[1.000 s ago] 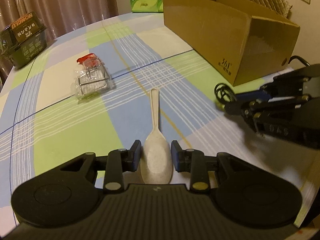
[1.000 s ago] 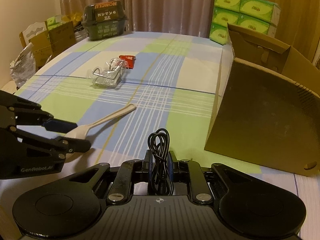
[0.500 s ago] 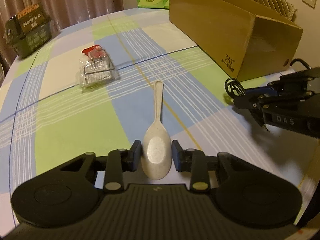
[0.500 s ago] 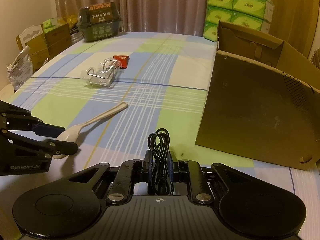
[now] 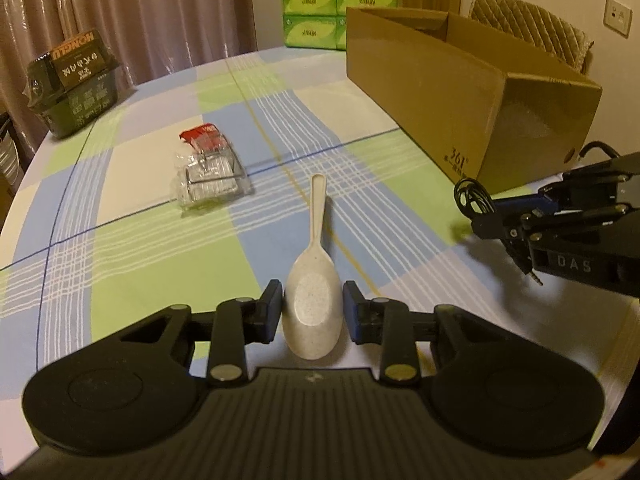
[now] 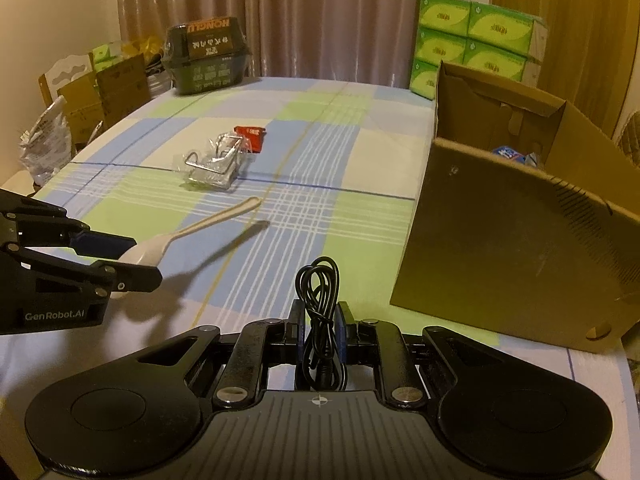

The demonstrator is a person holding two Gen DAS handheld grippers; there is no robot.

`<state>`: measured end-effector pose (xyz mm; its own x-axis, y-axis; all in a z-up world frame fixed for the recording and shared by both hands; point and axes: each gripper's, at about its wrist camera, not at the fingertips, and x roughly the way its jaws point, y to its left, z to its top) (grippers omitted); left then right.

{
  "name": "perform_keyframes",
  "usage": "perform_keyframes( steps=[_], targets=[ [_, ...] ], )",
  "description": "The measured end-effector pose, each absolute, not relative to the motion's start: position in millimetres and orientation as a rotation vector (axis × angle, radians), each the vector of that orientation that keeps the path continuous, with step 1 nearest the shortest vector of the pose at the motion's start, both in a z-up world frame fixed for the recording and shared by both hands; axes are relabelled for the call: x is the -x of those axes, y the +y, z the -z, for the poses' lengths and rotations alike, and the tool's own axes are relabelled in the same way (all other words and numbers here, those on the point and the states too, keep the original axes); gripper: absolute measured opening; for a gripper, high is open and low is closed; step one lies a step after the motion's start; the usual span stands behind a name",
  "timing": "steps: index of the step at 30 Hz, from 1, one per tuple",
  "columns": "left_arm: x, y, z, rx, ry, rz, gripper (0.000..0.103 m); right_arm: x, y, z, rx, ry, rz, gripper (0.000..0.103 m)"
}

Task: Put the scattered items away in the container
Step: 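Carry the spoon and cable over the cardboard box with both grippers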

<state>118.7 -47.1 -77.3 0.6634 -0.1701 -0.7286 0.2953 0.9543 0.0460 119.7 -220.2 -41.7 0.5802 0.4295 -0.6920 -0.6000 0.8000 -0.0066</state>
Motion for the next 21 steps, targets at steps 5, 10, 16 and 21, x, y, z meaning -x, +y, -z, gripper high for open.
perform_keyframes(
  steps=[5, 10, 16, 21],
  targets=[
    [-119, -48, 67, -0.166, 0.778, 0.261, 0.027, -115, -218, 33, 0.255, 0.716, -0.614, 0.012],
    [-118, -49, 51, -0.167, 0.749, 0.249, 0.027, -112, -219, 19, 0.251, 0.686, -0.616, 0.012],
    [-112, -53, 32, -0.157, 0.726, 0.24, 0.027, -106, -224, 0, 0.242, 0.65, -0.612, 0.012],
    [-104, -64, 17, -0.157, 0.71, 0.242, 0.027, -101, -230, -15, 0.224, 0.626, -0.609, 0.012]
  ],
)
